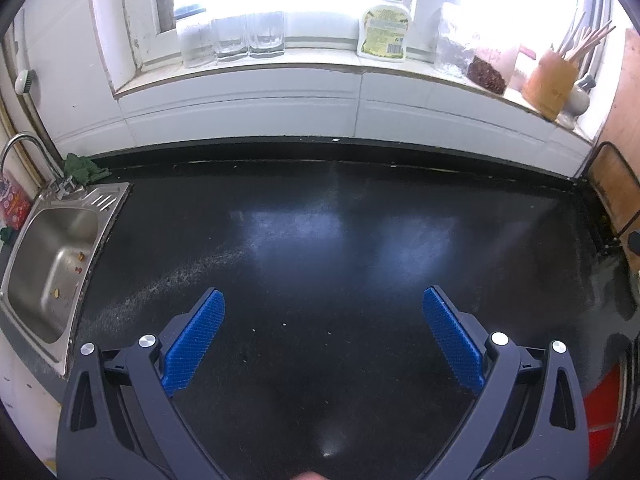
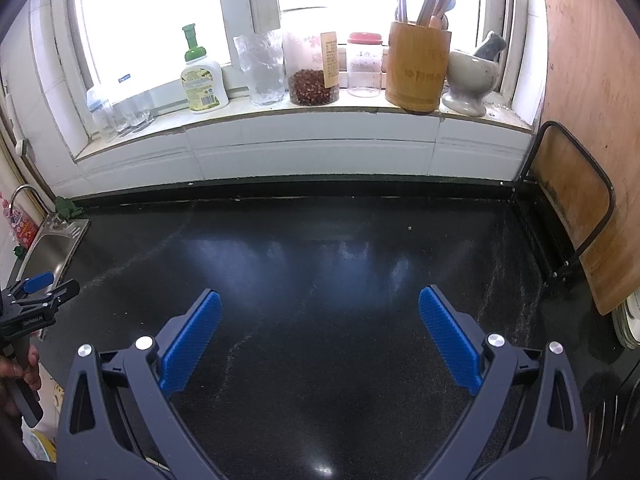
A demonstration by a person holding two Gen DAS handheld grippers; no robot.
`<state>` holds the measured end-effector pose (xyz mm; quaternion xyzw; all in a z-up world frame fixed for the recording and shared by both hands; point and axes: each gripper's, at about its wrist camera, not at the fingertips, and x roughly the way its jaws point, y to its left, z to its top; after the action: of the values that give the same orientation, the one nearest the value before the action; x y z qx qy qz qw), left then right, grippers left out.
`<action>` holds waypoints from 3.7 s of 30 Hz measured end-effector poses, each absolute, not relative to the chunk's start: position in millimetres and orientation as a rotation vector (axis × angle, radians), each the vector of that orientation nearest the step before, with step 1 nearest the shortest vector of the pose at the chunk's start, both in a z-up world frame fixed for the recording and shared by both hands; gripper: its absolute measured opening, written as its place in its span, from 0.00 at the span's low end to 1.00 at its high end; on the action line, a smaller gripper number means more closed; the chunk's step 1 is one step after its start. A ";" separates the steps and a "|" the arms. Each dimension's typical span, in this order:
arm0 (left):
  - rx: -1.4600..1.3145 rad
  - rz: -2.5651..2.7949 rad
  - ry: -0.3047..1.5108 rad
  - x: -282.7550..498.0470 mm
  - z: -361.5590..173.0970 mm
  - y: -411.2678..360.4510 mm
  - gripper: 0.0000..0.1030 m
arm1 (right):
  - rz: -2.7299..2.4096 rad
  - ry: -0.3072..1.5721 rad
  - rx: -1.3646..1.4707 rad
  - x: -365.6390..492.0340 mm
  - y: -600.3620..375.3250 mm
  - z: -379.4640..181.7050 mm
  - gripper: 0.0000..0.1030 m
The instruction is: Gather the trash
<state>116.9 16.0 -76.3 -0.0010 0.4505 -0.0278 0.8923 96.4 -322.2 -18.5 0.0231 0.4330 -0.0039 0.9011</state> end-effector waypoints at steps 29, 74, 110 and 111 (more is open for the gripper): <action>0.001 0.024 0.958 205.4 -231.5 140.9 0.94 | -0.105 0.991 0.047 174.1 -532.7 -222.3 0.95; 0.001 0.024 0.959 207.5 -233.1 143.1 0.94 | -0.119 0.991 0.052 174.3 -527.9 -222.2 0.95; 0.001 0.024 0.958 207.4 -233.6 142.8 0.94 | -0.118 0.990 0.052 174.2 -528.6 -222.2 0.95; 0.001 0.024 0.958 207.4 -233.4 142.8 0.94 | -0.118 0.990 0.052 174.3 -528.6 -222.2 0.95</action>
<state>207.4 142.8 -233.4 0.0004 0.4610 0.0116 0.8873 174.3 -528.6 -222.2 0.0248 0.4748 -0.0564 0.8779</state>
